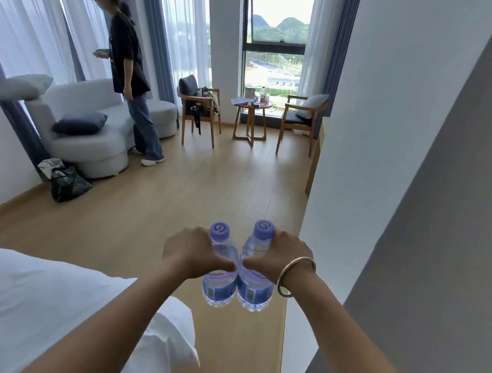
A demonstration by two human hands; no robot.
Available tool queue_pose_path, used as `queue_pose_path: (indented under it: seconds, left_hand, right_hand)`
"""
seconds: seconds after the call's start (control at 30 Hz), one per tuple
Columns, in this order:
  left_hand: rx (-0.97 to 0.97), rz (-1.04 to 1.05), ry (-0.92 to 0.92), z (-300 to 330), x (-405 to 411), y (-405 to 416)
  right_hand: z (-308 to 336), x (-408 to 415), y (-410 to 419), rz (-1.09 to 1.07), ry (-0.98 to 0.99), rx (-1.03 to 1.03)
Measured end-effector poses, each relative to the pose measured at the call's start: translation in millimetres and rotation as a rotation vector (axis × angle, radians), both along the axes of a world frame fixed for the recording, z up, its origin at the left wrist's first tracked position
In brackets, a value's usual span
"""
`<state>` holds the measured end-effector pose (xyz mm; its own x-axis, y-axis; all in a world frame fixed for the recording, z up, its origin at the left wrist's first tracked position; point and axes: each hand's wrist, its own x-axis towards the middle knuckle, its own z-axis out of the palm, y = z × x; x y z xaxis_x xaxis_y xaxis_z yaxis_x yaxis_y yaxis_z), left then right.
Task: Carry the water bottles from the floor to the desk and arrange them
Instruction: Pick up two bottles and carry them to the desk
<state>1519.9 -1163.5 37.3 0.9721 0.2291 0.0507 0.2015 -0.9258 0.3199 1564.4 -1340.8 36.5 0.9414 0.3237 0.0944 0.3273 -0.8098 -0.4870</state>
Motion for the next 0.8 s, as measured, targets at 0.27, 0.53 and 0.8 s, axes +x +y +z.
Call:
queue_pose_path:
  seconds: [0.27,0.53,0.8]
  left_hand:
    - [-0.021,0.006,0.060,-17,115,62]
    - [-0.009,-0.107,0.068,-7,261,155]
    - [-0.056,-0.249,0.044,-14,394,203]
  right_hand:
    - [-26,110,65,-0.021,0.070,-0.037]
    - [-27,235,151,-0.100,0.139,0.020]
    - [-24,339,188,-0.224,0.066,0.091]
